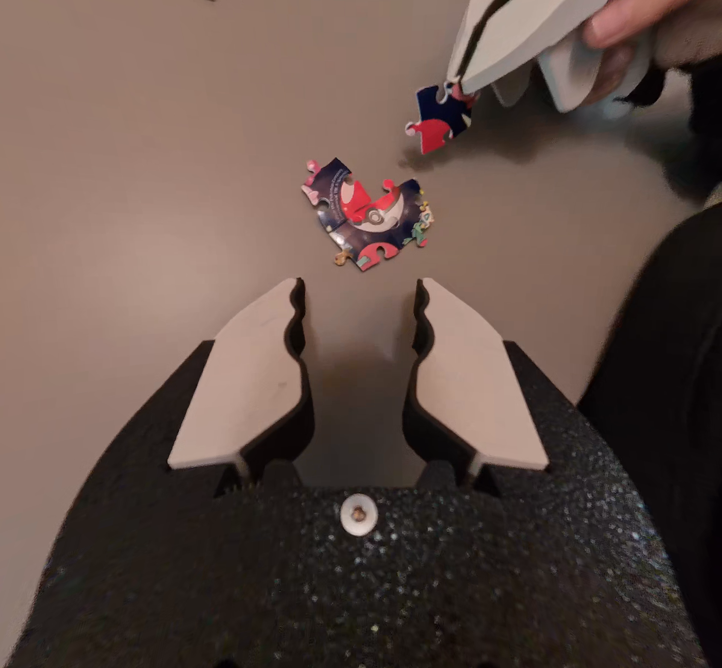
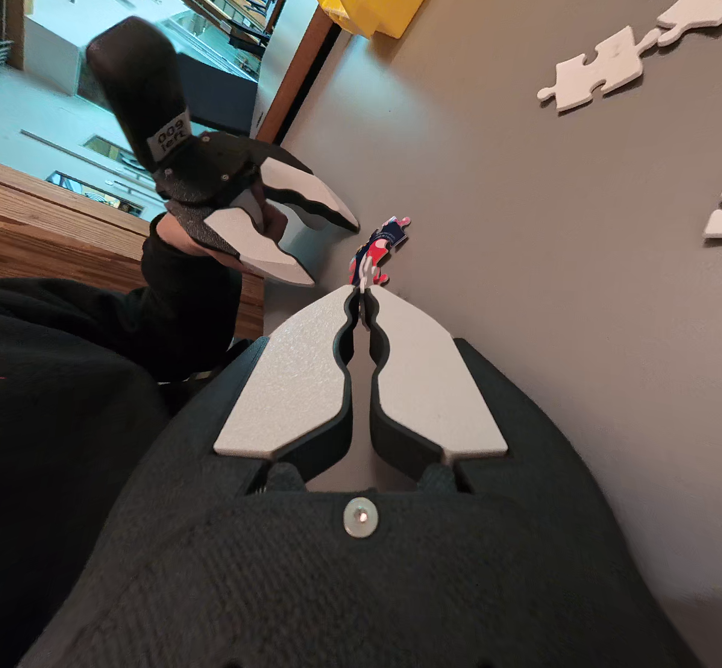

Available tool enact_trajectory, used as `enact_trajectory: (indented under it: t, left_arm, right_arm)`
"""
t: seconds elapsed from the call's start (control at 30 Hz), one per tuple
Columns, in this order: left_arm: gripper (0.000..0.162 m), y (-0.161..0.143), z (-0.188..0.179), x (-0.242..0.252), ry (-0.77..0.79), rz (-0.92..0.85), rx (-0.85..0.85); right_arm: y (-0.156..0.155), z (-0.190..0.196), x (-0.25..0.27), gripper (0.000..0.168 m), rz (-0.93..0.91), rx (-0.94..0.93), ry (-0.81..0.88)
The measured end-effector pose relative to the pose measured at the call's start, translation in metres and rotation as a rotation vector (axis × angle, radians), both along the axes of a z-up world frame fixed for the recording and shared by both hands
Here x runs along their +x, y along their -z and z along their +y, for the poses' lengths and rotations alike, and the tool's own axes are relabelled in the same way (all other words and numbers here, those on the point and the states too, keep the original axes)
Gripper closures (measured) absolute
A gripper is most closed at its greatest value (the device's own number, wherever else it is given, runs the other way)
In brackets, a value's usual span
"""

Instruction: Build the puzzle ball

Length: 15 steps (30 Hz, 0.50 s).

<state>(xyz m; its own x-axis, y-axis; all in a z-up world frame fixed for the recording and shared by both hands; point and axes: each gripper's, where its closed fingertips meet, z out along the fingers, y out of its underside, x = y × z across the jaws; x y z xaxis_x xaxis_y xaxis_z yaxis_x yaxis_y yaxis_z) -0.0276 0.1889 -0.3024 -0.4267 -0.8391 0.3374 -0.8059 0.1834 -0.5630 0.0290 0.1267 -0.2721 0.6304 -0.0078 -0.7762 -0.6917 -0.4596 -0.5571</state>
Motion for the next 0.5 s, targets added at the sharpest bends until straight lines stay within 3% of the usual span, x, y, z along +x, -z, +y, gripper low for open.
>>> enact_trajectory:
  t: [0.03, 0.23, 0.33, 0.43, 0.5]
  left_arm:
    - [0.109, -0.002, -0.002, 0.000, -0.007, 0.018, -0.044]
    - [0.108, -0.004, 0.001, 0.007, -0.013, 0.000, -0.117]
    - [0.108, -0.003, 0.005, 0.008, -0.017, -0.003, -0.096]
    - [0.109, -0.003, 0.003, 0.008, -0.001, 0.000, -0.106]
    - [0.111, -0.002, 0.002, 0.008, 0.015, -0.003, -0.097]
  right_arm:
    - [0.000, -0.001, 0.000, 0.164, -0.001, -0.001, -0.001]
    - [-0.001, -0.008, 0.003, 0.143, -0.106, -0.075, 0.022]
    - [-0.012, -0.004, -0.002, 0.144, -0.183, -0.068, 0.034]
    - [-0.016, 0.011, -0.020, 0.141, -0.364, -0.031, -0.062]
    - [-0.006, 0.020, -0.031, 0.126, -0.538, -0.048, -0.181]
